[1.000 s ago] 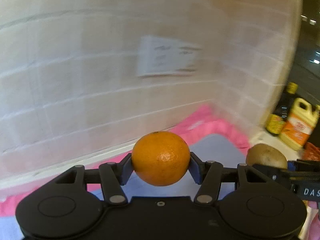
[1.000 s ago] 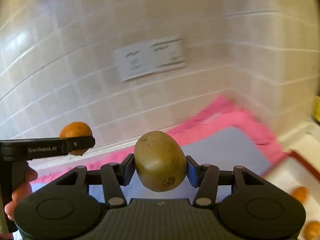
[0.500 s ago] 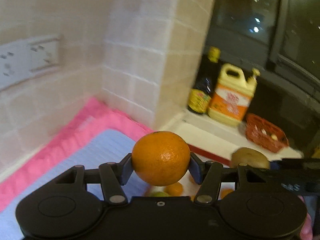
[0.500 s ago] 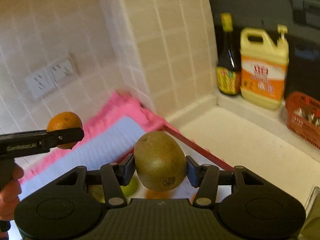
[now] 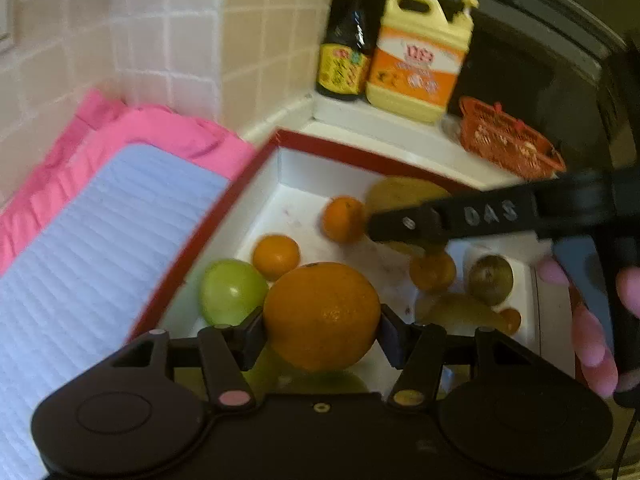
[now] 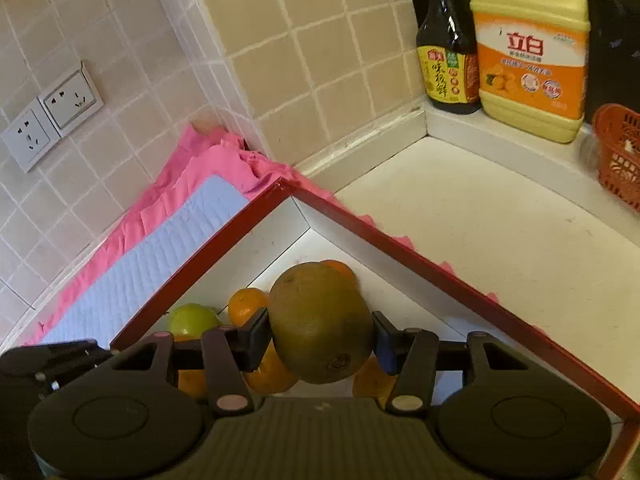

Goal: Organize fruits
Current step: 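Open the left gripper to drop the mandarin while the right drops the kiwi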

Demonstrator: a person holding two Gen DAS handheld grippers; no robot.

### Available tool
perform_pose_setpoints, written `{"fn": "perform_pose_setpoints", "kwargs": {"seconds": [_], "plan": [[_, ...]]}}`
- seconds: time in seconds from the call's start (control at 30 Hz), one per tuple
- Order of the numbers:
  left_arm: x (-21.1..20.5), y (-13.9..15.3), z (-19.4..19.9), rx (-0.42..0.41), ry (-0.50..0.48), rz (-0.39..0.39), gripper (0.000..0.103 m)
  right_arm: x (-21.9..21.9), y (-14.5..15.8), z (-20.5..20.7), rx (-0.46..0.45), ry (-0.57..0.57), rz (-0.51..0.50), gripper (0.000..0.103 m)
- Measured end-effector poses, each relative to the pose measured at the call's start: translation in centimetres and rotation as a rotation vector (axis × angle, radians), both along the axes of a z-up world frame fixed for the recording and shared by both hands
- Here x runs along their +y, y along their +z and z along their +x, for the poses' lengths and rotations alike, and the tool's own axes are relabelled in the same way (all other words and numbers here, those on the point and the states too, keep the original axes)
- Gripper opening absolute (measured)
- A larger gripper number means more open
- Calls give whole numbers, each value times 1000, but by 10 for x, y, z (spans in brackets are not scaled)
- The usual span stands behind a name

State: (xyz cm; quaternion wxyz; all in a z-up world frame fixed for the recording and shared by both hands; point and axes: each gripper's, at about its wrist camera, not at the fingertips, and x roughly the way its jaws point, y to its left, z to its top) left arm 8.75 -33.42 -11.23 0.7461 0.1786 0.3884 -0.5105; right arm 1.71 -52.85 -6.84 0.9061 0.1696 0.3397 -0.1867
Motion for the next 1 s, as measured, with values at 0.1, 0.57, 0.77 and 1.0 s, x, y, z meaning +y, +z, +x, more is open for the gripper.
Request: {"fn": "perform_pose_setpoints", "kwargs": {"seconds": [0.1, 0.57, 0.77, 1.0], "plan": [[-5, -9, 1, 17, -1, 12, 69, 1, -5, 6, 12, 9, -2, 55], [0, -2, 3, 71, 14, -11, 77, 5, -8, 6, 10, -12, 7, 56], [19, 26, -1, 41, 36, -72, 77, 10, 26, -16, -76, -42, -9, 58], [45, 68, -8, -7, 64, -153, 77, 22, 62, -47, -159, -88, -13, 66]]}}
